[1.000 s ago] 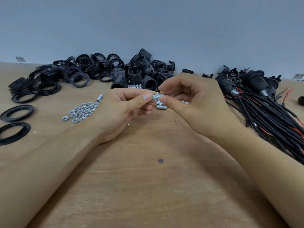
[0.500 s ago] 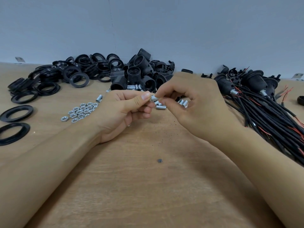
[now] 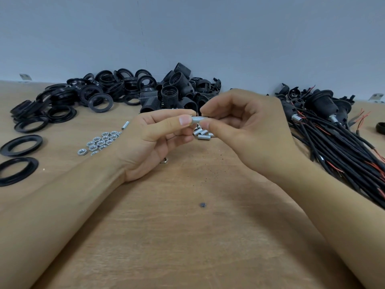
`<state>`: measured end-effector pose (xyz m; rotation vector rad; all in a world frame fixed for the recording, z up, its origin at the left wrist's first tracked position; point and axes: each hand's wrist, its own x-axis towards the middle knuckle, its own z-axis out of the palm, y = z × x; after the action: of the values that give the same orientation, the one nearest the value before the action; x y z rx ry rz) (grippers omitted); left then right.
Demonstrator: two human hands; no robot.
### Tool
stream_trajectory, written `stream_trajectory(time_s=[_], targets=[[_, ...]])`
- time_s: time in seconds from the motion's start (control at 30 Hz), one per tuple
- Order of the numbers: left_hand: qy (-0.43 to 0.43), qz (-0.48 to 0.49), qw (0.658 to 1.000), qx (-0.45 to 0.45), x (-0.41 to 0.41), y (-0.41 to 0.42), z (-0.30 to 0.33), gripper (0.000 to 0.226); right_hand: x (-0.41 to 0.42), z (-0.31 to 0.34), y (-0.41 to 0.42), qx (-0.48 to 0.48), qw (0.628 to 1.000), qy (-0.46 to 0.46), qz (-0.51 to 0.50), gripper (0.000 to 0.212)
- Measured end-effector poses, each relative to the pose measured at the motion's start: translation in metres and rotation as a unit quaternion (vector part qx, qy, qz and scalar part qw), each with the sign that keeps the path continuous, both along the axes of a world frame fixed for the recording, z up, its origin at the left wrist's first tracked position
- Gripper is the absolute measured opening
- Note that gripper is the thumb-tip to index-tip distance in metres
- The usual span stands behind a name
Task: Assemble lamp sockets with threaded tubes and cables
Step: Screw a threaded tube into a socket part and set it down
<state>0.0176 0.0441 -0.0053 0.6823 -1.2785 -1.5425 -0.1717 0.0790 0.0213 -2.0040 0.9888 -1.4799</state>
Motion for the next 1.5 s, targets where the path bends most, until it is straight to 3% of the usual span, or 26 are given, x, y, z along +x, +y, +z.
stream_trajectory(time_s=[0.2,0.47,0.7,0.93,1.13,1.33,1.43,1.5], targets=[[-0.019,-0.003,1.0,0.008,-0.0012,0.0023,-0.0007,0.016,0.0022,-0.0029,0.0016,-0.098,0.989,0.1,-0.053,0.013],[-0.019,-0.012,0.999,0.045,-0.0022,0.0032,0.0038,0.01,0.001,-0.0014,0.0016,-0.226,0.958,0.163,-0.066,0.013],[0.008,-0.003,1.0,0.029,0.0016,0.0024,0.0019,0.022,0.0019,-0.0036,0.0014,-0.088,0.993,0.072,-0.036,0.007],[0.004,-0.011,0.999,0.034,0.0004,0.0037,0.0035,0.019,0.0051,-0.0026,0.0037,-0.215,0.965,0.131,-0.067,0.011],[0.02,-0.019,0.999,0.016,0.0017,0.0058,0.0038,0.021,0.0017,-0.0032,0.0034,-0.079,0.995,0.057,-0.026,0.006],[0.009,0.01,1.0,0.025,0.0012,0.0027,0.0021,0.021,0.0047,-0.0074,0.0019,-0.102,0.99,0.091,-0.043,0.004],[0.001,-0.015,1.0,0.016,0.0027,0.0021,0.0025,0.034,0.0049,-0.0087,0.0009,-0.104,0.99,0.09,-0.04,0.005],[-0.009,-0.034,0.999,0.003,0.0024,0.0031,0.002,0.03,0.0042,-0.0079,0.0006,-0.107,0.99,0.083,-0.035,0.007]])
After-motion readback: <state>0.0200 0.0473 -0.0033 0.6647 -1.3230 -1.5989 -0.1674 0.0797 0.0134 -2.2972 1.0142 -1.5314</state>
